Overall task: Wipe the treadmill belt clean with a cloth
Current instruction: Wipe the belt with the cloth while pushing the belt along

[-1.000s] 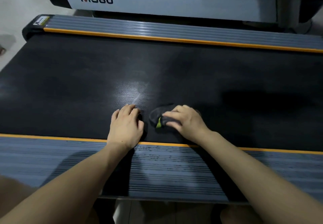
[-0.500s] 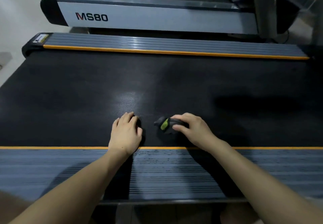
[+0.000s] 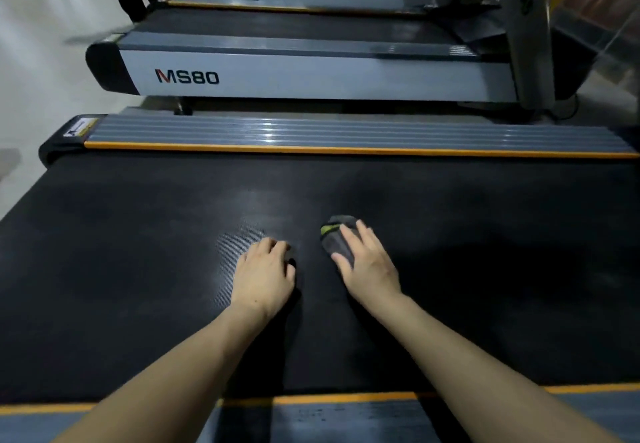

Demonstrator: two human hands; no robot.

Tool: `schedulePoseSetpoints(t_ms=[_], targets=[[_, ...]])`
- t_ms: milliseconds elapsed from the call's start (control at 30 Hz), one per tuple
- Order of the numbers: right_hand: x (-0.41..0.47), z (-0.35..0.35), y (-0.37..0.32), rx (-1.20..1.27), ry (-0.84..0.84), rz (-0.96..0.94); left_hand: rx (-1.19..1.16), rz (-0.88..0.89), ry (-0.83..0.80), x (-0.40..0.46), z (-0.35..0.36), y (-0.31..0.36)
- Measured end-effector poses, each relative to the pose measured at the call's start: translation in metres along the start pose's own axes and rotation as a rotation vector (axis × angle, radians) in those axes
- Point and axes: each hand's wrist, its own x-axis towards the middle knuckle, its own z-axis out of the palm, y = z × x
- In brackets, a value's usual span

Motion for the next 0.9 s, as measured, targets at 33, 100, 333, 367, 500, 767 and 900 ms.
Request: schedulePoseSetpoints(t_ms=[33,100,333,367,500,767,900], targets=[[0.003,0.009,0.002,0.011,-0.011,0.018,-0.001,0.005,0.007,0.014,0.001,-0.003],[0.013,0.020,0.006,0.017,0.020,0.032,0.006,0.019,0.011,0.040,0.003,-0.010],[0.103,0.025,0.011,0.069,0.164,0.127,0.032,0.078,0.018,0.115,0.005,-0.032],[0.120,0.024,0.011,0.079,0.181,0.132,0.043,0.083,0.014,0.125,0.006,-0.036],[0.180,0.023,0.019,0.061,0.186,0.214,0.059,0.063,-0.011,0.162,0.005,-0.055],[0.228,0.043,-0.007,-0.032,0.264,0.352,0.080,0.087,0.006,0.200,0.012,-0.105],[0.225,0.078,-0.085,0.084,0.269,0.204,0.074,0.026,0.038,0.202,0.008,-0.129]])
